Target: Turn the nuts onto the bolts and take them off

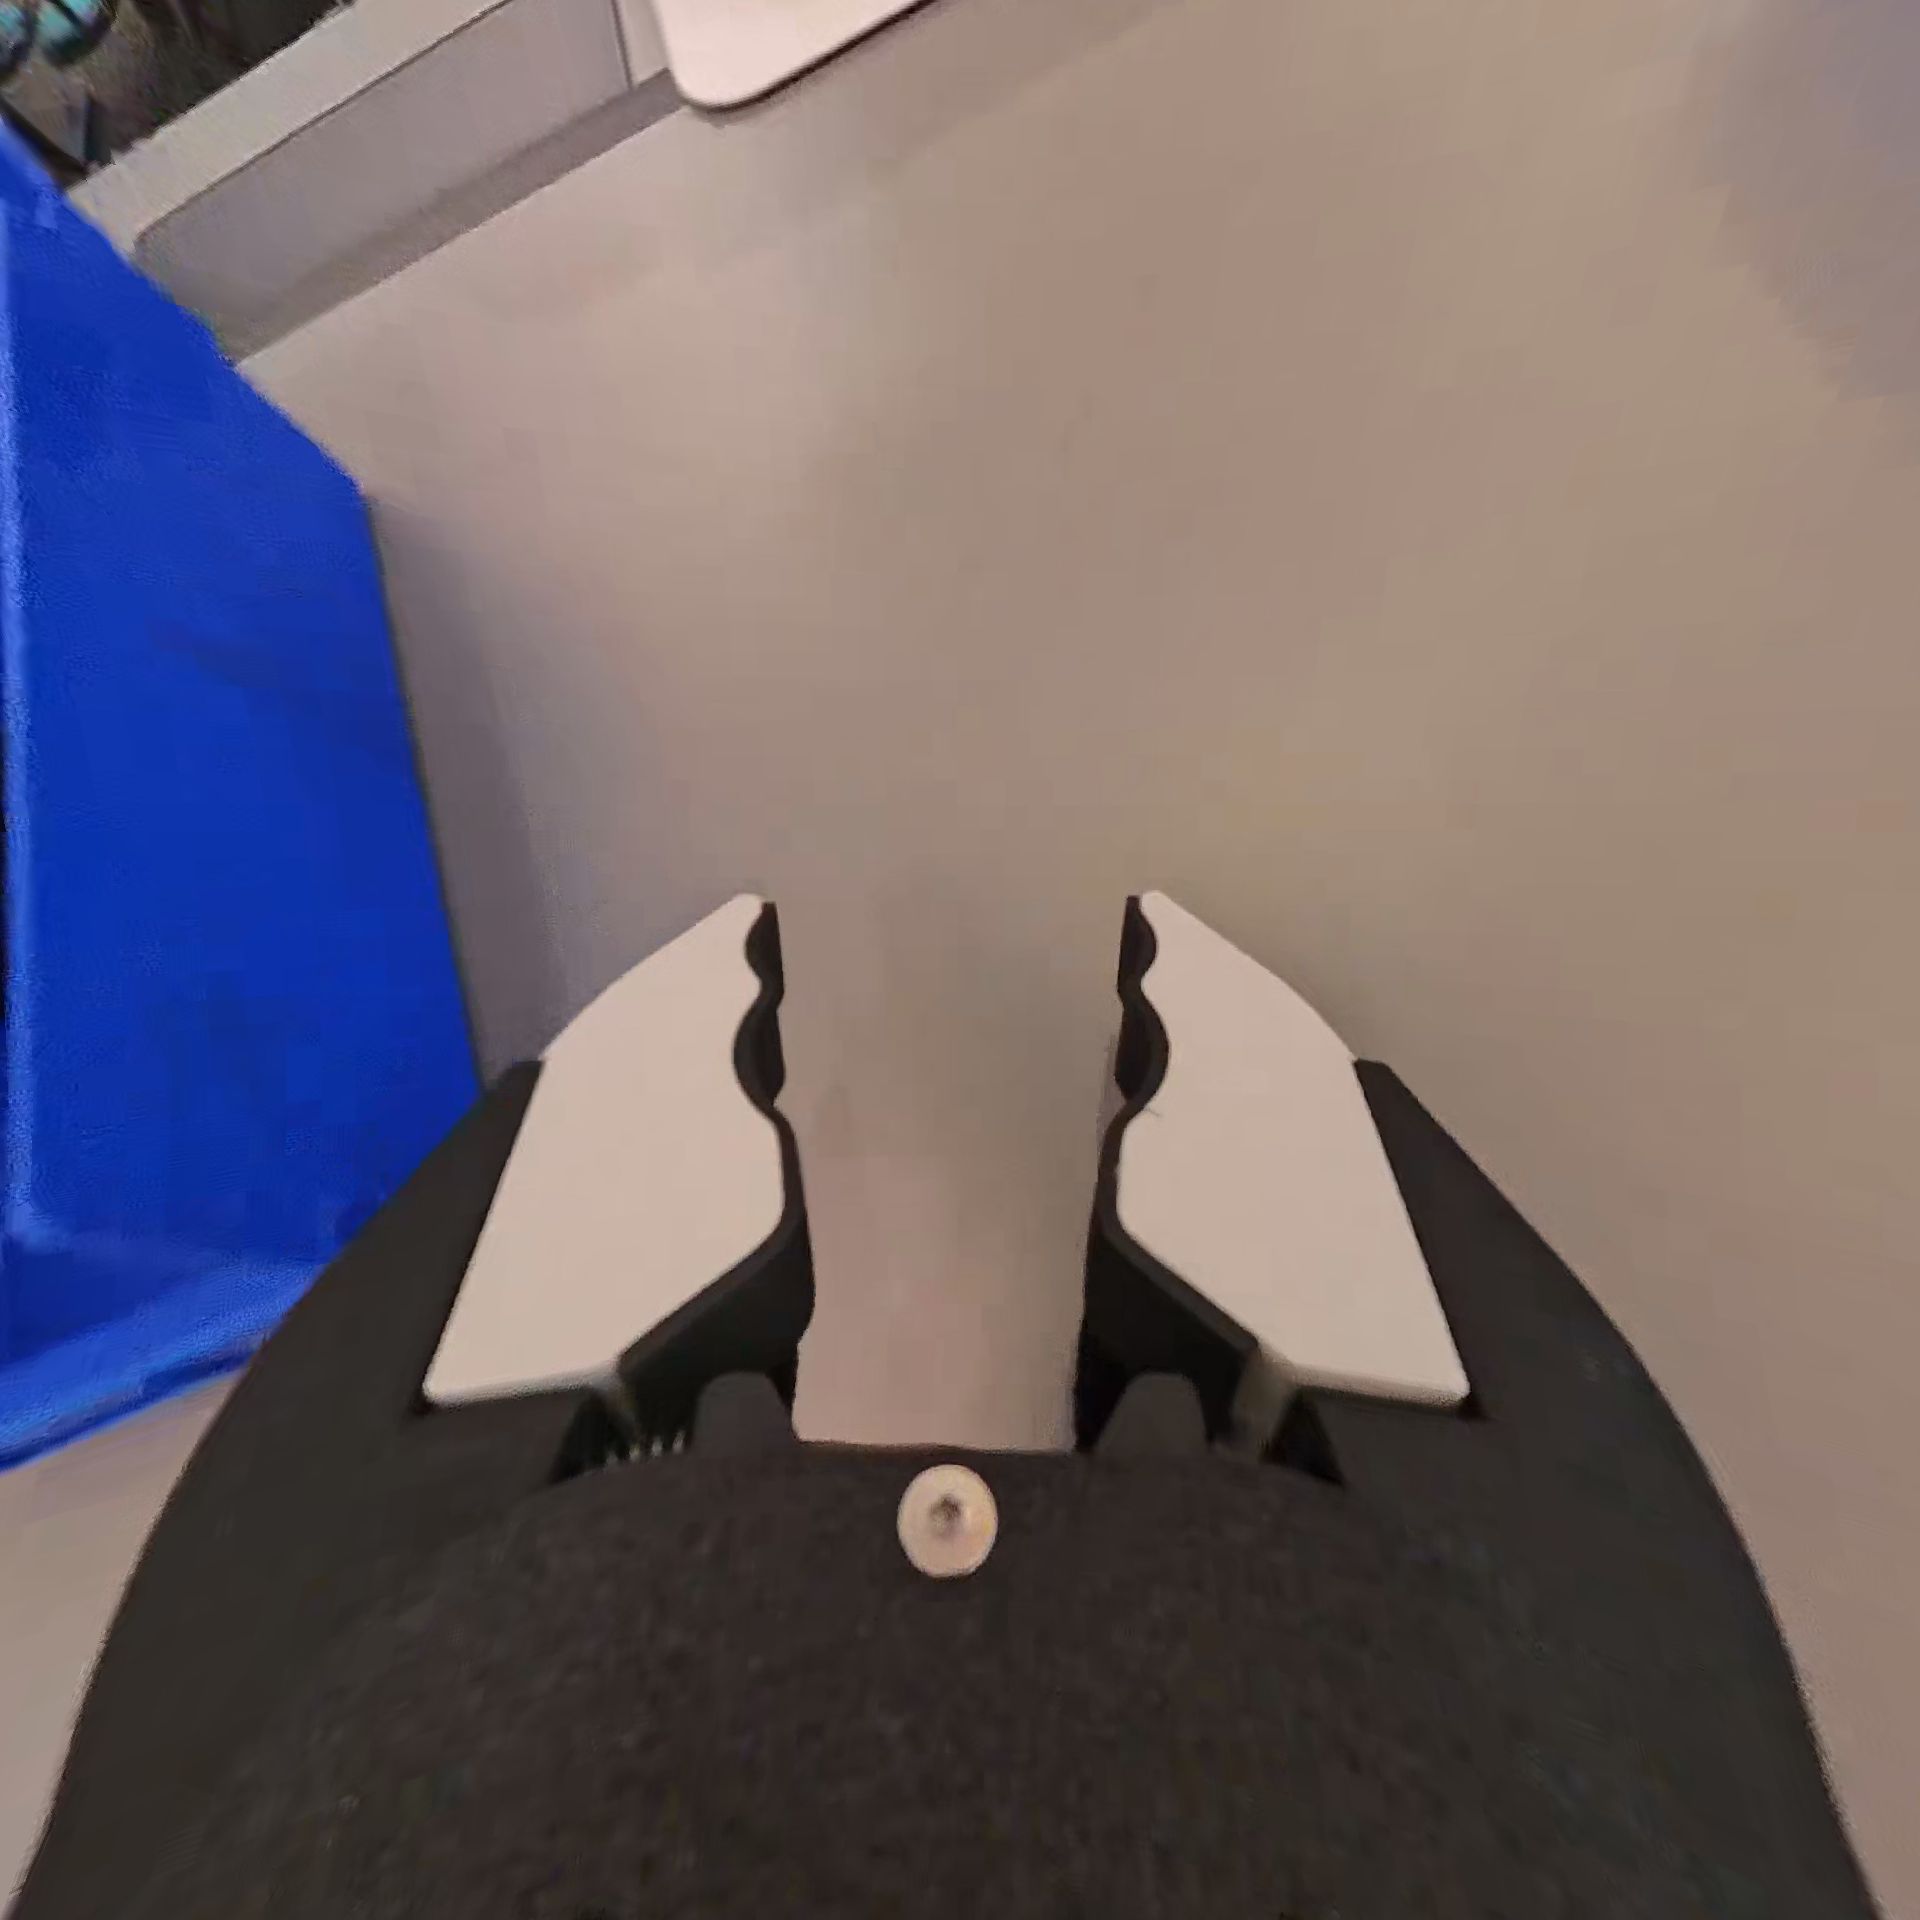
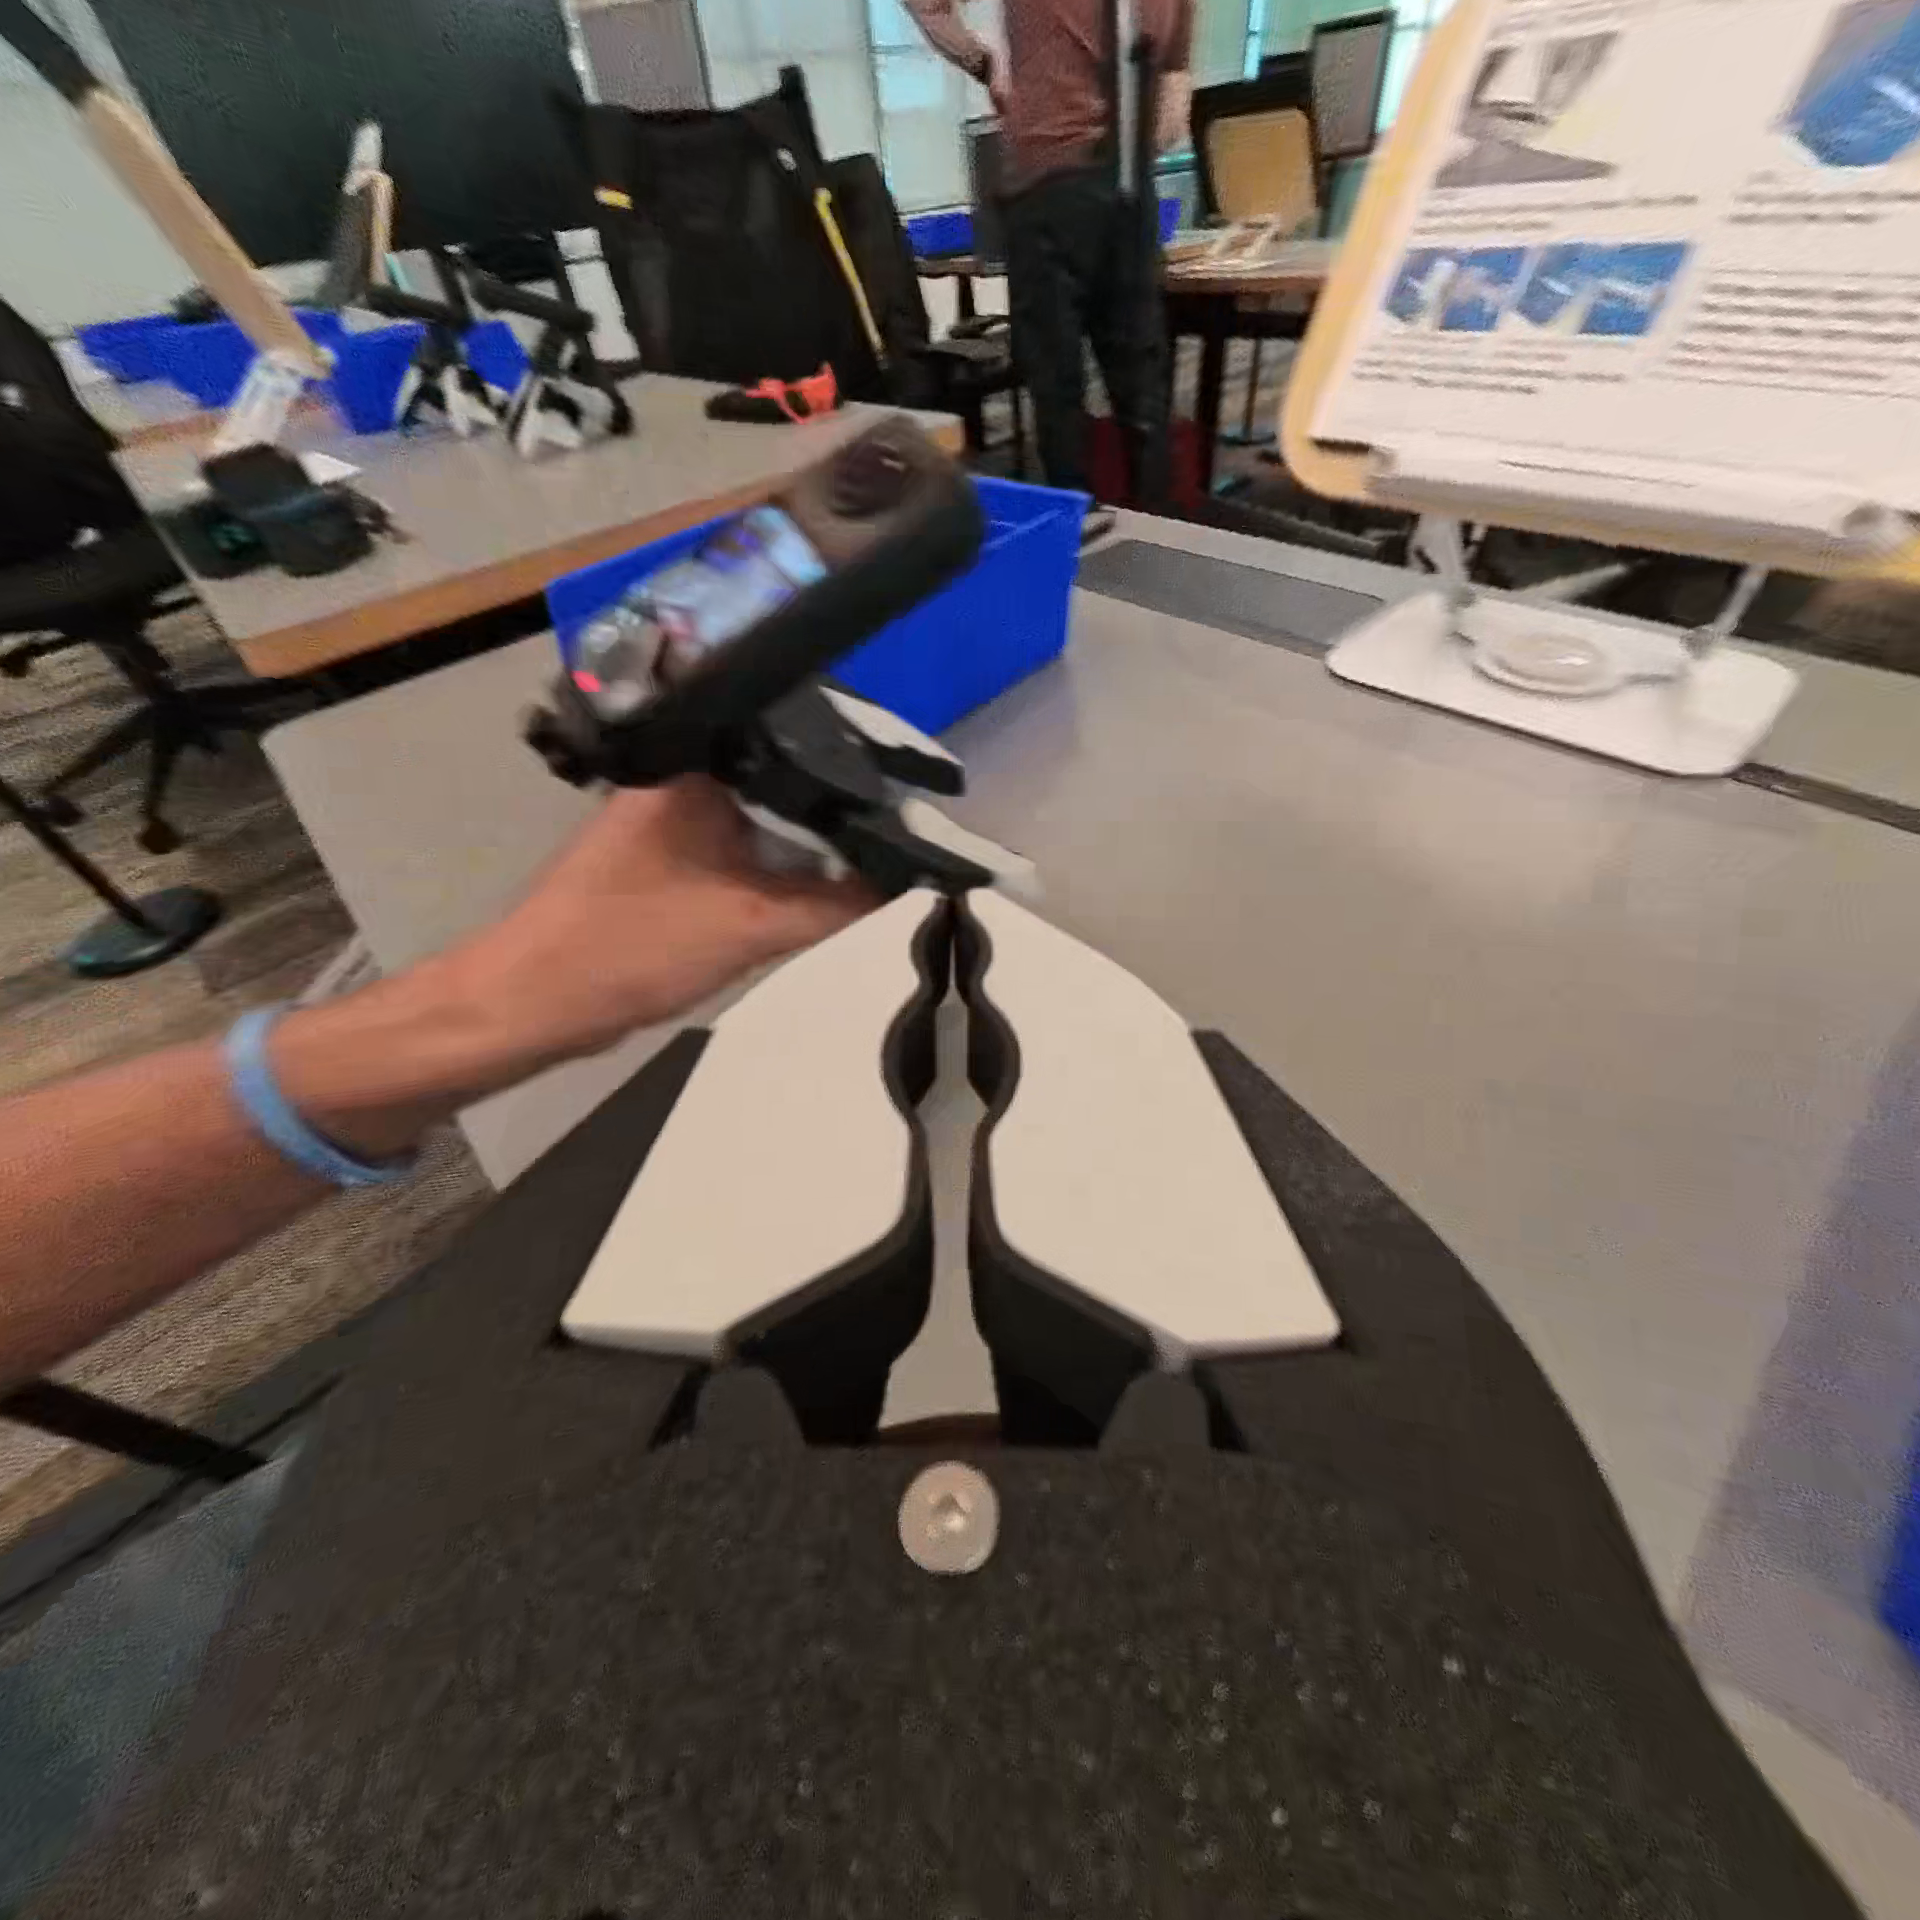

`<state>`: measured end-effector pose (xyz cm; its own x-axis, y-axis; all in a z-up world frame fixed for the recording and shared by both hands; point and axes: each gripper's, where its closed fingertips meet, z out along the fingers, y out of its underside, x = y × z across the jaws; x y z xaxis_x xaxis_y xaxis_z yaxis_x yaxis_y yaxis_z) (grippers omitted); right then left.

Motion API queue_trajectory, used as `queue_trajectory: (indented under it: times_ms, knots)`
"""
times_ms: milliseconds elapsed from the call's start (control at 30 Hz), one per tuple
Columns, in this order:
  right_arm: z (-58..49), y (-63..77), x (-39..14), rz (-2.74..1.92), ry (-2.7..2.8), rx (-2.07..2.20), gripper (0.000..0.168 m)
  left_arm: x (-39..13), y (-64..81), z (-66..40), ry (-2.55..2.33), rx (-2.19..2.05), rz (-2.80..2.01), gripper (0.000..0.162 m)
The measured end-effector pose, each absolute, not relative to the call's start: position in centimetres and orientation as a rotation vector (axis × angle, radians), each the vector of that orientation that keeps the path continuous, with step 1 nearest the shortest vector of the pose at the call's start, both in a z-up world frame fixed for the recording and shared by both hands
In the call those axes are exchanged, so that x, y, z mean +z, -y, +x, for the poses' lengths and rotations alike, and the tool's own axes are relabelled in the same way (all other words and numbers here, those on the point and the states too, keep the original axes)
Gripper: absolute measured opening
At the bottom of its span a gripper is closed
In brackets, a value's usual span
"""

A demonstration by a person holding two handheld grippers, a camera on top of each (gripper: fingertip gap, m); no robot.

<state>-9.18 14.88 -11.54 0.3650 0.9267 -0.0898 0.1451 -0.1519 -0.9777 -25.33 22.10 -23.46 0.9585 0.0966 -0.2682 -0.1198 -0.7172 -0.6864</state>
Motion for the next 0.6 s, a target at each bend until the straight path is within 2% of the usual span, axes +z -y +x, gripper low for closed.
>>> queue_trajectory:
  times_ms: [267,600]
  knots:
    - [-15.2,-12.9,-9.4,-1.547,1.084,0.997,0.000,-24.1,-26.4,-22.0,-0.095,0.451,-2.345,0.064]
    - [-15.7,-14.3,-10.7,-1.611,1.071,0.991,0.000,-23.4,-25.8,-21.3,-0.125,0.484,-2.328,0.064]
